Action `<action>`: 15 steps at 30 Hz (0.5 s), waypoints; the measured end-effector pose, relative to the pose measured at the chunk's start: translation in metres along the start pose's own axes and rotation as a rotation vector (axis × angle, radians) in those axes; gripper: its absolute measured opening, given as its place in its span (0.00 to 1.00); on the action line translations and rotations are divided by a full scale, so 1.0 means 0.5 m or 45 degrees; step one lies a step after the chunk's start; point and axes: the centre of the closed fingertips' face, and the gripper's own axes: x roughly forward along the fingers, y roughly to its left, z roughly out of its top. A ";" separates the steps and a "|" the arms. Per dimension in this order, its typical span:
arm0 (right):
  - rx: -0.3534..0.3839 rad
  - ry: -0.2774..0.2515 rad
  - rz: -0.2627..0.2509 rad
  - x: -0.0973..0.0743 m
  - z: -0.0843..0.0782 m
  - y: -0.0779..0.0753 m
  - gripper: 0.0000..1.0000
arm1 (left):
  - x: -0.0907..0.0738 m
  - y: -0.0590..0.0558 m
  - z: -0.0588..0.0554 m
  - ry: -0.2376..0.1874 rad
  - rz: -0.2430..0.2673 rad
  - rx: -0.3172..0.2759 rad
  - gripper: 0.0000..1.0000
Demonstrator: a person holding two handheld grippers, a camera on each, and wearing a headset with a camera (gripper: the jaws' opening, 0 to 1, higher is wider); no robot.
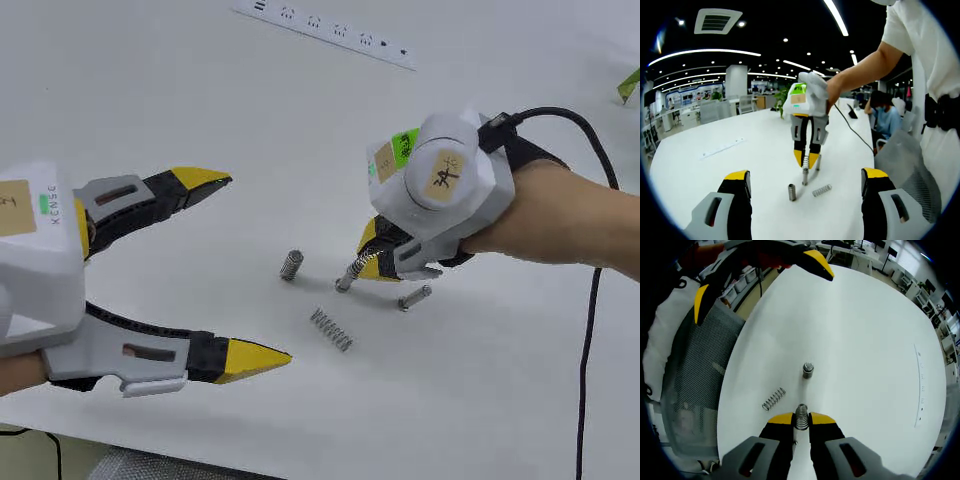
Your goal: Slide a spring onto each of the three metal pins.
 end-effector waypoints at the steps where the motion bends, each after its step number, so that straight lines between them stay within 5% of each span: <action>1: -0.002 0.001 -0.002 0.003 0.000 0.001 0.12 | 0.000 0.000 -0.001 0.002 0.000 0.000 0.93; 15: -0.022 -0.009 -0.037 0.043 -0.004 0.000 0.12 | 0.001 0.001 -0.004 0.006 -0.003 -0.007 0.92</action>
